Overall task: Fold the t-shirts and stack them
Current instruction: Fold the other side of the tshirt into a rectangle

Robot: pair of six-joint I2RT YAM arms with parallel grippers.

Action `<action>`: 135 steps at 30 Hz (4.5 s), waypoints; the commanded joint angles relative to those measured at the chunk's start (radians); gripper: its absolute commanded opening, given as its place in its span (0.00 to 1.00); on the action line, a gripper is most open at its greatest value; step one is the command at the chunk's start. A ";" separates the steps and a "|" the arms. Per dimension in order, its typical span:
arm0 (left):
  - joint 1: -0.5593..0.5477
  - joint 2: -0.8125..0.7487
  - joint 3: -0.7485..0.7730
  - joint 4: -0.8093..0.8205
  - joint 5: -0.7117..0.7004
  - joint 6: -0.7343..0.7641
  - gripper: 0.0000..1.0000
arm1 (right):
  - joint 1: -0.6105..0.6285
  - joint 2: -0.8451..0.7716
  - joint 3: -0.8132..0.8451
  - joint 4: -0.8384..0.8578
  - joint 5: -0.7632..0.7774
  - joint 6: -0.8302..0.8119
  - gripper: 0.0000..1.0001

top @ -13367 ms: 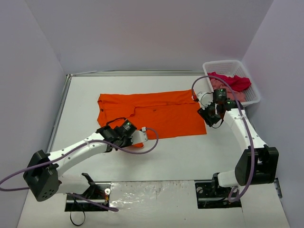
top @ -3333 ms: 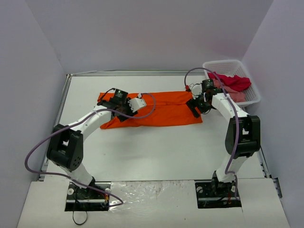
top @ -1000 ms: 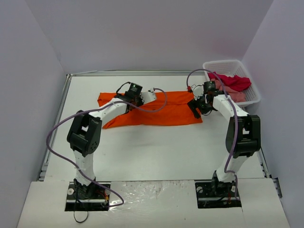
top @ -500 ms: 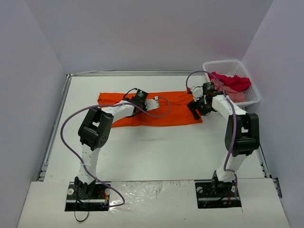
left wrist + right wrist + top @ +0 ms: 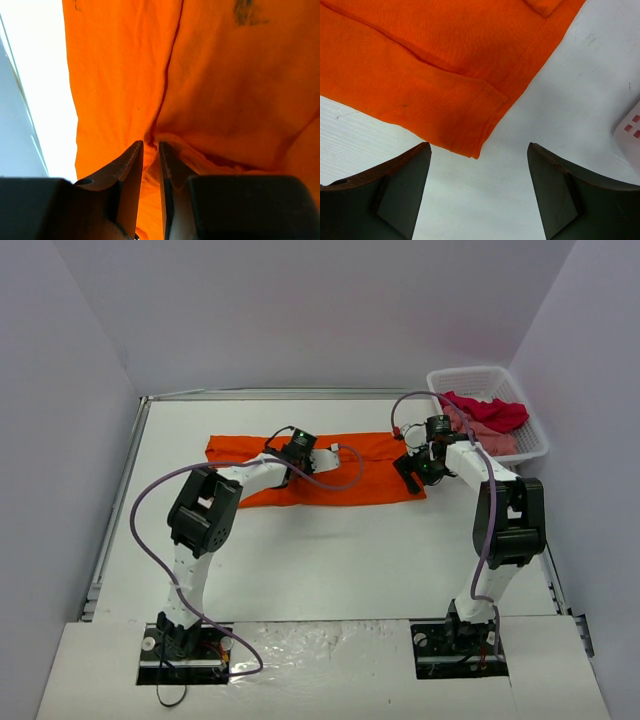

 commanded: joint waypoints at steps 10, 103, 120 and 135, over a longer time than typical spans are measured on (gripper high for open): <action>-0.014 0.035 0.069 0.047 -0.037 0.044 0.31 | -0.004 0.007 -0.012 -0.017 0.019 -0.007 0.74; 0.212 -0.560 -0.572 -0.094 -0.107 -0.385 0.37 | 0.072 0.088 0.128 -0.109 -0.131 -0.011 0.00; 0.247 -0.496 -0.597 -0.037 -0.107 -0.335 0.46 | 0.059 0.209 0.093 -0.083 -0.093 -0.020 0.00; 0.248 -0.453 -0.603 -0.030 -0.099 -0.295 0.03 | 0.055 0.241 0.096 -0.075 -0.073 -0.017 0.00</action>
